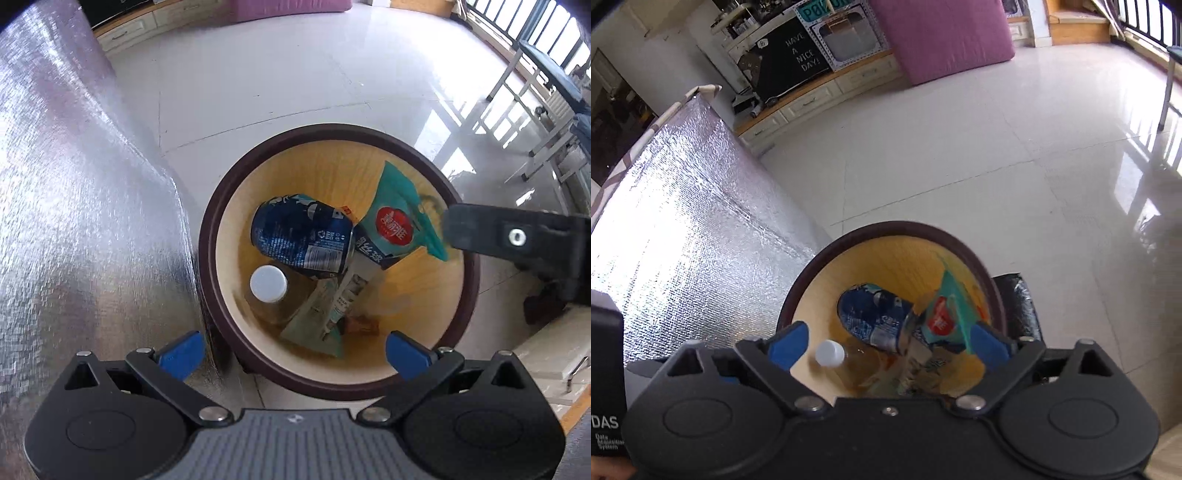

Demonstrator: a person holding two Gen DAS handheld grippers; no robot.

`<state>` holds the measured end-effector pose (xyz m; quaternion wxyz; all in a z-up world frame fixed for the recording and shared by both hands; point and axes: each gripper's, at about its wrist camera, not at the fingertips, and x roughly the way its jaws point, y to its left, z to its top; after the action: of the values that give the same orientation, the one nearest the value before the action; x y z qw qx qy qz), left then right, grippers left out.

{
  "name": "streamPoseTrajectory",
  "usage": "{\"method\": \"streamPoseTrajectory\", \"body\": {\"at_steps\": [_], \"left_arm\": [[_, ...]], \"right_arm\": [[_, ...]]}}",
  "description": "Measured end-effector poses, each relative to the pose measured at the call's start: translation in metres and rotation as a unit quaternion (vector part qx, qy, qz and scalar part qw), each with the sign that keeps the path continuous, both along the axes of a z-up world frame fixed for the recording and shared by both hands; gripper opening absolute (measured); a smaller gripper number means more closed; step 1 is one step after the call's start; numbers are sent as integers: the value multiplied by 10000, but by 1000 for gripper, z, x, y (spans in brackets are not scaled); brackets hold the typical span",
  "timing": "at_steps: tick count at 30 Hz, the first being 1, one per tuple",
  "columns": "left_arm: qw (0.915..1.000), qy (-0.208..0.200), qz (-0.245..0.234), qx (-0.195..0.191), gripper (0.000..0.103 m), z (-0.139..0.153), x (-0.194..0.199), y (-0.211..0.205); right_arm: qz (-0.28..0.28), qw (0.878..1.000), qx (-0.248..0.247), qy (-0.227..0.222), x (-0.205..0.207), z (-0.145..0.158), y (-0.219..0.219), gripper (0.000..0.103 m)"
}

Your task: Collect trash

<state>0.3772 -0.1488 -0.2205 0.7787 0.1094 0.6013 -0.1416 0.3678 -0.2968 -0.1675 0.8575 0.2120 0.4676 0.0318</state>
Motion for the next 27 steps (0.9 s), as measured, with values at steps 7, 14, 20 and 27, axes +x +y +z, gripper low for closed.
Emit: {"method": "streamPoseTrajectory", "body": {"at_steps": [7, 14, 20, 27], "left_arm": [[9992, -141, 277, -234, 103, 27, -23, 12], [9970, -554, 298, -451, 103, 75, -53, 18], [9928, -987, 387, -552, 103, 120, -82, 30], [9860, -1370, 528, -788, 103, 158, -117, 45]], "right_arm": [[-265, 9992, -314, 4, -21, 26, -10, 103], [-169, 9980, -608, -24, -50, 56, -7, 103], [-157, 9969, -735, -212, -80, 89, -6, 103], [-174, 9953, -843, -446, -116, 123, -4, 103]]}}
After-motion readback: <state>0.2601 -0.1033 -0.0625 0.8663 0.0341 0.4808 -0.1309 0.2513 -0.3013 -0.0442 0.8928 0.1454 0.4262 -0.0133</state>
